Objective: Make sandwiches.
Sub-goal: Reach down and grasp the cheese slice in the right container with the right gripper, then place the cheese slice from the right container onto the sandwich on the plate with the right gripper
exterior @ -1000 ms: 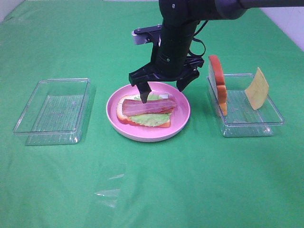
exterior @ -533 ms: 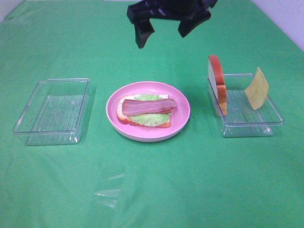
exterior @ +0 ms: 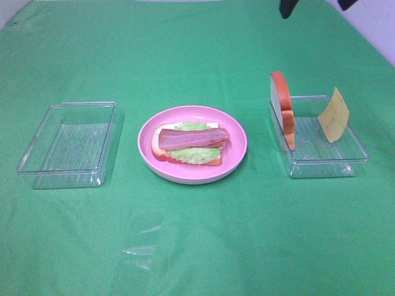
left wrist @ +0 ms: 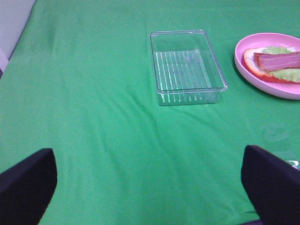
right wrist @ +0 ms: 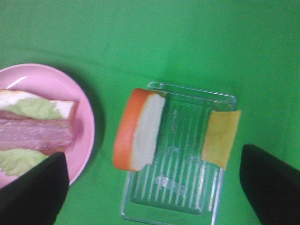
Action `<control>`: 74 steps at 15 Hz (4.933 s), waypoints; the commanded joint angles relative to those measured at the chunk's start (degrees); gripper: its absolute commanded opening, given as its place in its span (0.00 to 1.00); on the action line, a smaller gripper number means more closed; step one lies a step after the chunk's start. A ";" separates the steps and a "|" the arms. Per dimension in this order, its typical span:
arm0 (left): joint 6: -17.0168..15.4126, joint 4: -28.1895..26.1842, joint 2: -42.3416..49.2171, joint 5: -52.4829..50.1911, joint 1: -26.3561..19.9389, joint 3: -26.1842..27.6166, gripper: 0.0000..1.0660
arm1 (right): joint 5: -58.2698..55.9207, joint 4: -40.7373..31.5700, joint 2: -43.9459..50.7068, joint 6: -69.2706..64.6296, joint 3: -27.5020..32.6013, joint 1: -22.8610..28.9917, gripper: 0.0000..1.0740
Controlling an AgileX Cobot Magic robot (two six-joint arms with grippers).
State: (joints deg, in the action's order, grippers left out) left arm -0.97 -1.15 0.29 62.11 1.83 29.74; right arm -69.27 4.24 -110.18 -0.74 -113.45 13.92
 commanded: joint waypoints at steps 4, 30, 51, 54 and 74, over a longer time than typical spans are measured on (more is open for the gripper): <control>-0.17 0.23 0.92 -0.57 -0.11 -0.06 0.96 | -2.64 -1.78 -2.12 0.74 0.06 -10.83 0.90; -0.17 0.23 0.92 -0.57 -0.11 -0.06 0.96 | 2.98 7.51 -24.01 -5.73 0.86 -11.17 0.00; -0.17 0.23 0.92 -0.57 -0.11 -0.06 0.96 | 1.89 -9.00 0.46 1.38 0.74 -9.34 0.00; -0.17 0.23 0.92 -0.57 -0.11 -0.06 0.96 | 2.01 -9.00 0.46 1.72 0.74 -1.49 0.00; -0.17 0.23 0.92 -0.57 -0.11 -0.06 0.96 | 8.48 -22.06 -20.23 1.78 0.74 14.84 0.00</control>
State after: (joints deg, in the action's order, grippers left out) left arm -0.97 -1.15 0.29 62.11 1.83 29.74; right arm -60.33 -17.93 -130.18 0.63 -112.82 28.82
